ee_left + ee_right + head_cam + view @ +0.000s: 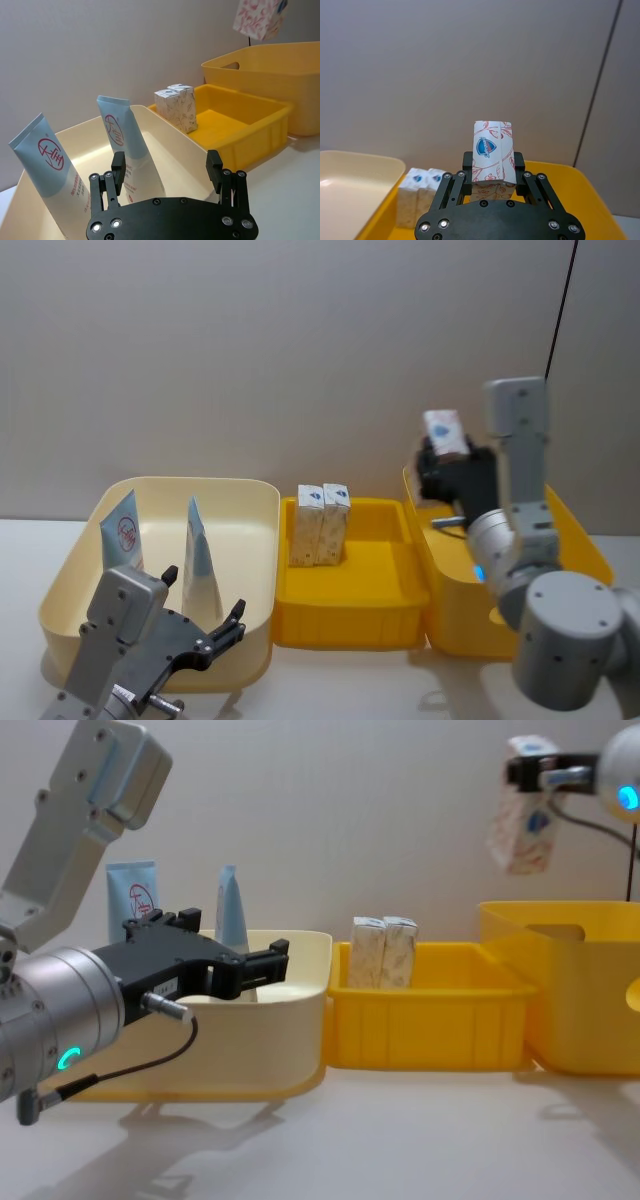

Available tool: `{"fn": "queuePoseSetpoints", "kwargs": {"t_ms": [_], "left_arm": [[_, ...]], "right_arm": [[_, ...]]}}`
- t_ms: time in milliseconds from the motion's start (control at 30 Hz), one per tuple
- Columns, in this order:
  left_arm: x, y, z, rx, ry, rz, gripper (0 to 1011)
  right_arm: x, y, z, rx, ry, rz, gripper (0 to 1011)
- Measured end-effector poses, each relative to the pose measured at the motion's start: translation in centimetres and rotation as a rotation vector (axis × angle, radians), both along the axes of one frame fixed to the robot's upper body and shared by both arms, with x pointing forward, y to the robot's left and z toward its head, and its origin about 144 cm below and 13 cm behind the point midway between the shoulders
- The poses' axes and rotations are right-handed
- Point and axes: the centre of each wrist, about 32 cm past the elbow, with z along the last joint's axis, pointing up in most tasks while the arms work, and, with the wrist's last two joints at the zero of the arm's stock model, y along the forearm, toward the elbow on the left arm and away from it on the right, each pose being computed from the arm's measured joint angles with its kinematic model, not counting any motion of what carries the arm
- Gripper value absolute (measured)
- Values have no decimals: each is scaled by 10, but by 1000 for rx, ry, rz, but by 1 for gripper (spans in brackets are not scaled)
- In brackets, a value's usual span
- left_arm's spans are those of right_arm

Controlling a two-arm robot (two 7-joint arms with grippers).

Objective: Bimanual collaborative sorting of washing and personal care products

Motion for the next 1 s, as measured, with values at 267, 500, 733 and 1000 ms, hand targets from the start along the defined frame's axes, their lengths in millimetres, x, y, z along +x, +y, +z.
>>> {"fn": "queuePoseSetpoints", "kwargs": {"t_ms": [267,500,733,1000], "left_arm": [[0,0,0,0,0,0,1003],[0,0,0,0,0,0,1003],[0,0,0,0,0,0,1003],[0,0,0,0,0,0,1003]], "right_arm": [[1,-29,2,2,-44,-89,445],[9,-57,-1,-12,-27,-156,445],[18,-68,-2,-20,-2,-159,444],[26,-72,-1,-15,5,-142,444]]}}
